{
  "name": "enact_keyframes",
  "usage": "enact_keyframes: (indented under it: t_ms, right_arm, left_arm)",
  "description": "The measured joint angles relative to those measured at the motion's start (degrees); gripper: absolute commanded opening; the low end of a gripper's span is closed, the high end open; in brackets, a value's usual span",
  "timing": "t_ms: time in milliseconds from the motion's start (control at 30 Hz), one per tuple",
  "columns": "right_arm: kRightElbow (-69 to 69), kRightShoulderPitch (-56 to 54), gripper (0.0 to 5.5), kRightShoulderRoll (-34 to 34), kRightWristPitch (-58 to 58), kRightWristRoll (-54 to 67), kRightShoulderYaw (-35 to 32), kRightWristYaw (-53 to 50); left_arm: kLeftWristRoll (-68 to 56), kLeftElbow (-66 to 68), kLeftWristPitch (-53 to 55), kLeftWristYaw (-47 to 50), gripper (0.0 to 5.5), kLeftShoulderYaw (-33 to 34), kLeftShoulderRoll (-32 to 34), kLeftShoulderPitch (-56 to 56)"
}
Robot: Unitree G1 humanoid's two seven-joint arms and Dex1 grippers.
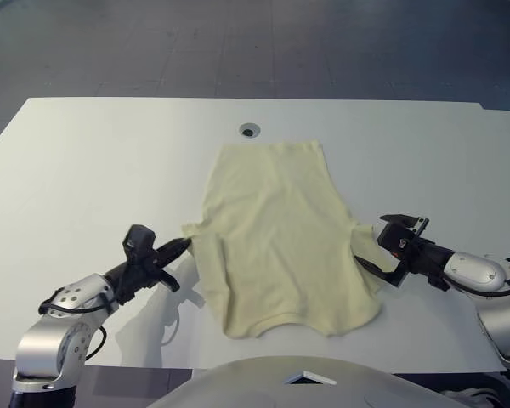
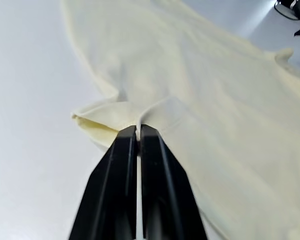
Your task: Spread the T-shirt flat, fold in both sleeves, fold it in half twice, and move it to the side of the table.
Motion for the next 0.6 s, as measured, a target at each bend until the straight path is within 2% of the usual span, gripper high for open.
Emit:
enact_keyframes:
  t_ms: [100,333,567,600]
  right_arm:
    - [0.34,-0.12,5.40,0.07,-0.07,-0.01,0.55,-0.01]
    - [0.09,0.00,5.40,0.25,0.15,0.04,0.56,-0.12]
    - [-0.82,0.36,5.40,0.98,0.25,0.21,0.93,-0.16]
    - [-0.82,0.55,5.40,1.00,0.24,0.19,1.22,-0.14]
  left_arm:
    - [-5.39,-3.21,2.47,2.24,0.03,5.84,-0.23,0.49]
    - [-10.64,-9.05,5.77,3.18,0.03,12.65,0.11,9.27]
    - [-11.33,-8.79,6.32,2.48,0.03,13.81,1.05,11.24]
    - [-10.69,-7.69,6.17,2.19,0.28,13.57,1.25,11.01]
